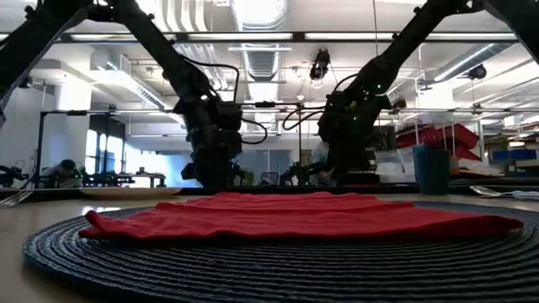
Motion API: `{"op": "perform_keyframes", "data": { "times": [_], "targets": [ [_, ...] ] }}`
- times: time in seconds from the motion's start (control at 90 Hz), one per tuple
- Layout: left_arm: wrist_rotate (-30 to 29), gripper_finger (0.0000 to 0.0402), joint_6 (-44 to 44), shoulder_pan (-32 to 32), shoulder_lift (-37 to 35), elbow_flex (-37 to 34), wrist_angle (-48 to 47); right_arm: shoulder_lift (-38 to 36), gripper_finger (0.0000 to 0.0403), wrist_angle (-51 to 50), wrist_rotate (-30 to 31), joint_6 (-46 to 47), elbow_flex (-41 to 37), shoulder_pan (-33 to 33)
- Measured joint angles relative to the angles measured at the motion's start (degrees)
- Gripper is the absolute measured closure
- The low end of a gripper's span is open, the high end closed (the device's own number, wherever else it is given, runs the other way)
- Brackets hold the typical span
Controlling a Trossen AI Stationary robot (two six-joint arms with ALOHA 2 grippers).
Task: Set table place
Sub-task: Fold the red napkin on the table
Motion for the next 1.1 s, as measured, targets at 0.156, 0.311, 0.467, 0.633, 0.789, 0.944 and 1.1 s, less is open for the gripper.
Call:
{"op": "perform_keyframes", "data": {
  "times": [0.156, 0.311, 0.467, 0.633, 0.789, 0.944, 1.1],
  "targets": [
    [-0.81, 0.0236, -0.08, -0.82, 0.23, 0.04, 0.32, 0.0, 0.0236, 0.02, -1.08, 0.04, -0.13, 0.33],
    [-2.96, 0.029, 0.11, -1.04, 0.29, 0.02, 0.54, 0.81, 0.0237, 0.12, -2.27, 0.59, -0.48, 1.27],
    [-3.65, 0.0388, 1.29, -0.95, 0.42, -0.02, 0.93, 3.27, 0.0237, -0.05, -2.41, 1.09, -0.72, 2.5],
    [-3.37, 0.0398, 1.76, -0.95, 0.47, -0.05, 1.21, 4.83, 0.0234, 0.15, -2.01, 2.23, -0.53, 2.27],
    [-2.87, 0.0401, 2.08, -1.0, 0.51, -0.05, 1.29, 4.59, 0.0239, 0.43, -0.22, 2.34, 0.55, 0.66],
    [-2.46, 0.0401, 2.55, -1.02, 0.53, -0.05, 1.31, 4.64, 0.0242, 0.39, -0.82, 1.83, 0.74, 0.31],
    [-2.42, 0.0401, 2.59, -1.02, 0.53, -0.09, 1.47, 5.77, 0.0238, 0.39, -2.33, 1.88, 0.76, 0.72]
  ]
}}
